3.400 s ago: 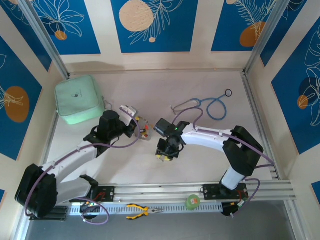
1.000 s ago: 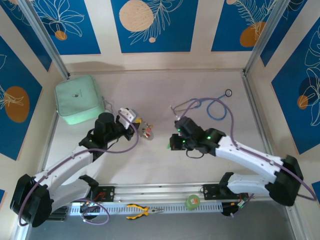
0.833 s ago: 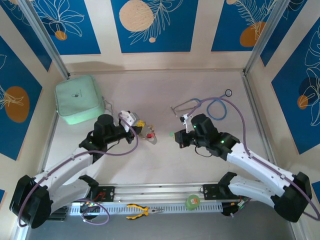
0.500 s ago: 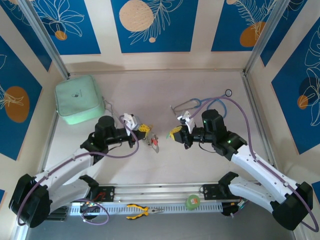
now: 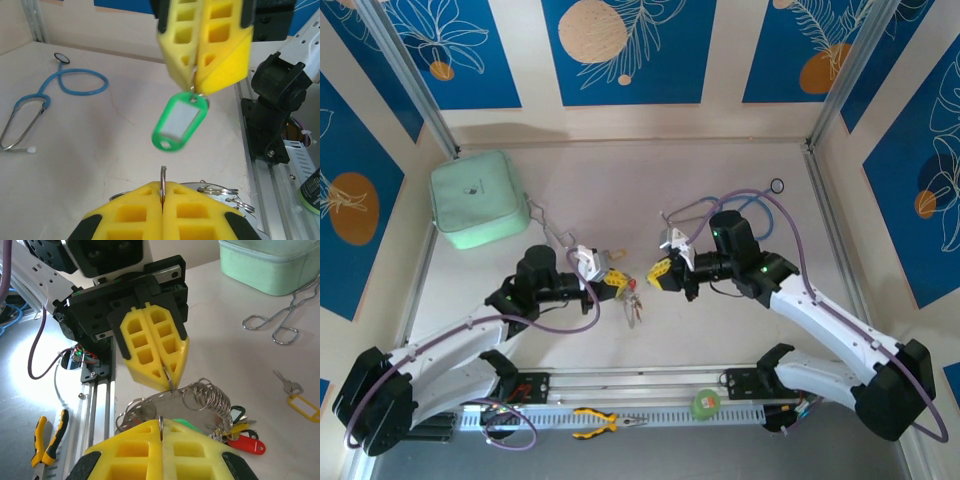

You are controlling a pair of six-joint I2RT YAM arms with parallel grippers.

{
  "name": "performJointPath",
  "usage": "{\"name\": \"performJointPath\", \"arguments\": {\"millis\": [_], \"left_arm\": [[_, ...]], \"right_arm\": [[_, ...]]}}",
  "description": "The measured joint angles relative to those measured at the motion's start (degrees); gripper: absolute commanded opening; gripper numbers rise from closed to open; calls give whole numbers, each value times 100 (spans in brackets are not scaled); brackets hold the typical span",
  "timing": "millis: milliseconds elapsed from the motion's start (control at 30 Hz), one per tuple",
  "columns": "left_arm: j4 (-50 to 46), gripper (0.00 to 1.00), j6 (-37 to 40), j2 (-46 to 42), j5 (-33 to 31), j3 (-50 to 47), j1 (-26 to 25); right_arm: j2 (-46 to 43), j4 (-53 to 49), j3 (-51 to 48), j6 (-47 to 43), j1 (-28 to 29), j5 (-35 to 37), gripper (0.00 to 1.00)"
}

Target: Put the keys on the keyring

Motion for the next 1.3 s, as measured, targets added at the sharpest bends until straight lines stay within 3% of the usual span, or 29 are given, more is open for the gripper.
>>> {"name": "performJointPath", "arguments": {"millis": [600,1300], "left_arm": [[221,0,627,-144,-319,-208,-179],[197,0,769,-203,-546,-208,-203]], "right_arm": [[710,103,116,-109,599,243,0],[761,520,114,208,678,590,0]]}}
